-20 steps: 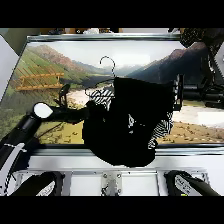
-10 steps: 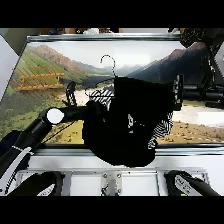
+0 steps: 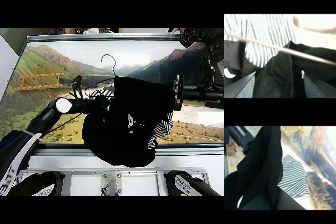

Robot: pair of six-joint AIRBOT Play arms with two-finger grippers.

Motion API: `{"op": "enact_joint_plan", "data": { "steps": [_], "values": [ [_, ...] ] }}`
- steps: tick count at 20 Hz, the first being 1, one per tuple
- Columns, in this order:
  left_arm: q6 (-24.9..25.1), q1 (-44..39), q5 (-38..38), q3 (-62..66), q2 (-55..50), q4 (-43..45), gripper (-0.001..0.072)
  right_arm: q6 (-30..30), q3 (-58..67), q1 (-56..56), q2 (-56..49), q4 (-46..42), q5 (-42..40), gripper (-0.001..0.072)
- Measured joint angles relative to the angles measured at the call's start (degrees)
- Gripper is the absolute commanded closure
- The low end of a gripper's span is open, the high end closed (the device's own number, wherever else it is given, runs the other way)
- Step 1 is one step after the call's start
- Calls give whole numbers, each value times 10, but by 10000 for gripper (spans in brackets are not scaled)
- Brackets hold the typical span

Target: Fold the clothes and pants, and hang the long-sleeved shirts on hangers.

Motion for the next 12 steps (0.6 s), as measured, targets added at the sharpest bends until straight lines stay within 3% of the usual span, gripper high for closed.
{"op": "enact_joint_plan", "data": {
  "steps": [6,7,8,9,10,12],
  "values": [
    [9,-19,-28,53,-64,-1,90,0,0,0,0,0,0,703],
    [10,-25,-28,57,-70,-1,189,0,0,0,0,0,0,703],
    [10,-29,-27,60,-75,-1,428,0,0,0,0,0,0,703],
    [10,-31,-27,62,-78,-1,588,0,0,0,0,0,0,703],
    [10,-32,-27,64,-80,-1,691,0,0,0,1,0,0,703],
    [9,-28,-27,65,-78,0,691,0,0,0,5,0,0,703]
  ]
}}
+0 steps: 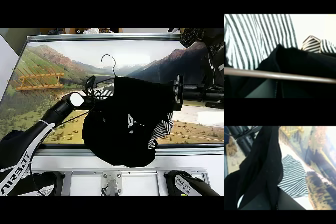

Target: Fold the clothes and pants, and hang the long-sleeved shirts on hangers.

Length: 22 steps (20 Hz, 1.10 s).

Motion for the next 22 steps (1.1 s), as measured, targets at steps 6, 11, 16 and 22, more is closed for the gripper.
{"op": "enact_joint_plan", "data": {
  "steps": [6,11,16,22],
  "values": [
    [2,45,-10,0,45,5,692,20,0,0,34,0,-12,704],
    [17,79,-42,0,59,5,692,62,0,0,68,0,-36,704],
    [24,96,-55,0,61,11,692,107,0,0,94,-1,-53,705],
    [27,133,-67,0,61,30,692,144,1,0,116,7,-66,705]
  ]
}}
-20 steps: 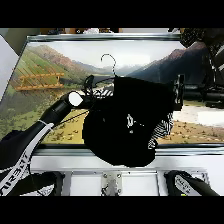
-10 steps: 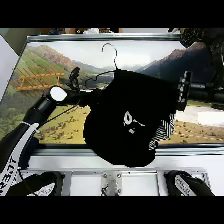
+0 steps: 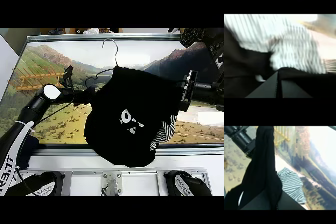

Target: Fold the clothes and pants, and hang the long-sleeved shirts on hangers.

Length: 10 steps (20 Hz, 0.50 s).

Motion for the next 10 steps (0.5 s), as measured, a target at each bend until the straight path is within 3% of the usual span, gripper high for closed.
{"op": "enact_joint_plan", "data": {
  "steps": [10],
  "values": [
    [2,38,3,0,1,1,692,33,0,0,7,10,14,706]
  ]
}}
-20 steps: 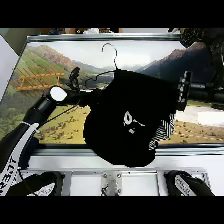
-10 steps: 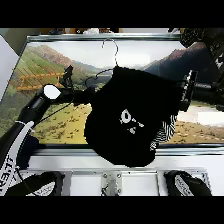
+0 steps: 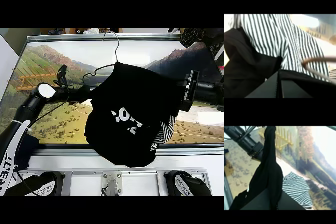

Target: Fold the clothes and pants, and hang the long-sleeved shirts on hangers.

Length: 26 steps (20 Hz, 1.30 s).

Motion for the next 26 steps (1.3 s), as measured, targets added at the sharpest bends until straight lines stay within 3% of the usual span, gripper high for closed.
{"op": "enact_joint_plan", "data": {
  "steps": [7,15,20,26],
  "values": [
    [9,37,-8,0,0,2,692,15,0,0,0,-13,19,706],
    [32,42,-28,61,0,9,692,40,0,0,0,-86,48,706],
    [52,41,-89,149,0,8,692,45,0,16,0,-101,51,705],
    [80,20,-200,229,5,9,692,45,0,81,0,-86,-33,705]
  ]
}}
